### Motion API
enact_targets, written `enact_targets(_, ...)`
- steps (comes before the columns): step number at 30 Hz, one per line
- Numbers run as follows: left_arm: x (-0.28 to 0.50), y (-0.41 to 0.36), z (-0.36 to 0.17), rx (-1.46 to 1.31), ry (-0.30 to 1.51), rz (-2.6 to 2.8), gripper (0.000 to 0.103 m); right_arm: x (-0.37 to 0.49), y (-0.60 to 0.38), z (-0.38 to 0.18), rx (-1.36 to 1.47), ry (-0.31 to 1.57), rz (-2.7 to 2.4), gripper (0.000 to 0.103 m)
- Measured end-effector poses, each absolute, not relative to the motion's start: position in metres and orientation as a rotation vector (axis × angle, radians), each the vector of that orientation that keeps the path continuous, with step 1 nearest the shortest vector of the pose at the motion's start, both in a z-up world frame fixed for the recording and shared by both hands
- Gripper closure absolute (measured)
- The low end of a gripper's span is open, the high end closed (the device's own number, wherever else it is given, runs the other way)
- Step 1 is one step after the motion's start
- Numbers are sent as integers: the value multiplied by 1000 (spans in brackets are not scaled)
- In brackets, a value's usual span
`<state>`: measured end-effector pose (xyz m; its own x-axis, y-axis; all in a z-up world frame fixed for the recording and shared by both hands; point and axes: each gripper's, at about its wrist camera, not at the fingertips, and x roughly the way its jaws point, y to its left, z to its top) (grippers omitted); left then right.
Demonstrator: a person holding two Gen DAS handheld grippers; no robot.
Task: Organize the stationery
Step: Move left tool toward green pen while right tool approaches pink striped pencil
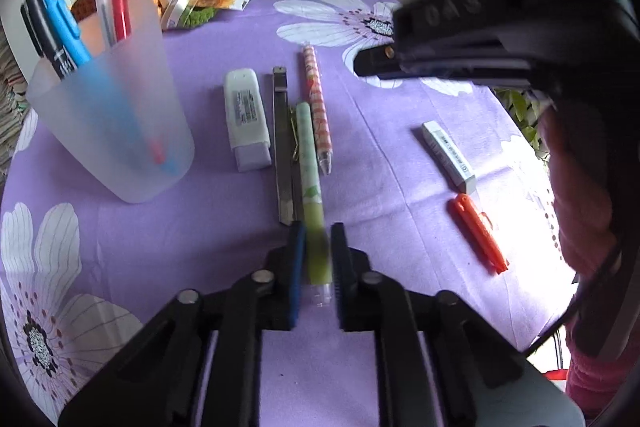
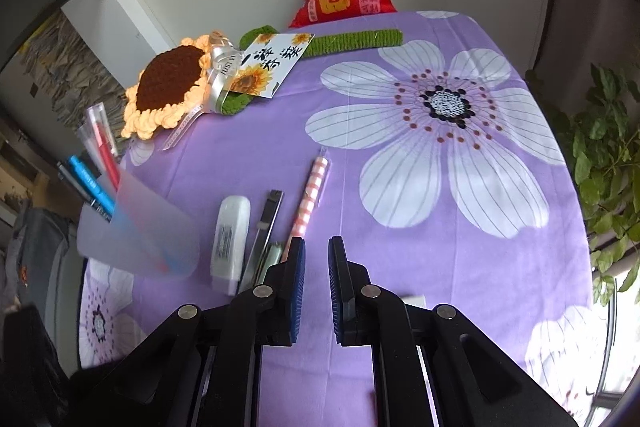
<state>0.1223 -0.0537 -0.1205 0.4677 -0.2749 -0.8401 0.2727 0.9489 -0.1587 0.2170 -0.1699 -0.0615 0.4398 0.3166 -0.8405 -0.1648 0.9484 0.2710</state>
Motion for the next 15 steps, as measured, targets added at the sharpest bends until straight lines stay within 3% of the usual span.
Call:
enact_targets(6,109,-46,-121,9,1041,-361,95,251,-160,-72,160,1132,276,89)
enact_targets(11,92,-37,-121,29,1050,-363,95,264,-149,-79,134,1148,236,72)
enact_targets(15,81,-35,-120,67,1050,-359,94,273,-143,-88,124,1182,225,72)
